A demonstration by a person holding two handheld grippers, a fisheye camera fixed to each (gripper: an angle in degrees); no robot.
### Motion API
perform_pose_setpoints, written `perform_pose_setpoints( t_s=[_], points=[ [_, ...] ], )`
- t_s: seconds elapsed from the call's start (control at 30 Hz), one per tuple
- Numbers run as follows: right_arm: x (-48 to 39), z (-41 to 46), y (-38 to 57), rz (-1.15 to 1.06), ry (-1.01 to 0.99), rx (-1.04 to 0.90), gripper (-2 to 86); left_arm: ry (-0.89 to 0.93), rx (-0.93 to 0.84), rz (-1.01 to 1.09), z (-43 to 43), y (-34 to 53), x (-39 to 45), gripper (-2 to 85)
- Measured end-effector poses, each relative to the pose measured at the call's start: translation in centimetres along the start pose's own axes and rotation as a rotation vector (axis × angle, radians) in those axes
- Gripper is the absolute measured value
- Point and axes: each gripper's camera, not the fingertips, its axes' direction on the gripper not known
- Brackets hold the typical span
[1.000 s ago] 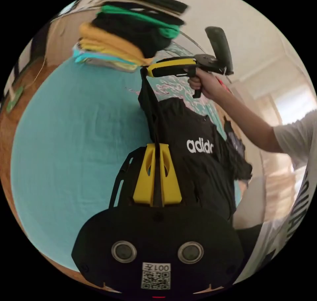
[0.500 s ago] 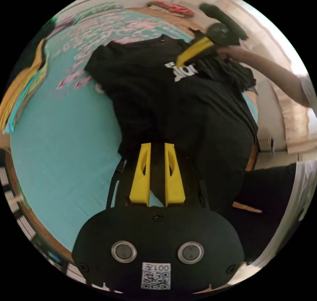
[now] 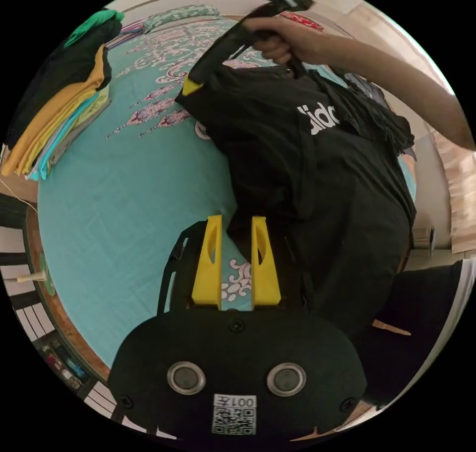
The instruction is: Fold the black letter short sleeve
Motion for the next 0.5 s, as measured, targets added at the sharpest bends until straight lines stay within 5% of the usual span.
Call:
perform_pose_setpoints(
  t_s=[0.23,0.5],
  points=[
    [-1.0,6.2,1.5,0.075,0.267,-0.009,2.6,-0.008,0.044,0.046,0.5,1.7,1.0,-0.7],
    [1.2,10.6,2.7,0.150,0.285,0.046,2.0,0.128,0.185,-0.285,1.3,5.3,-2.5,-0.9]
  ],
)
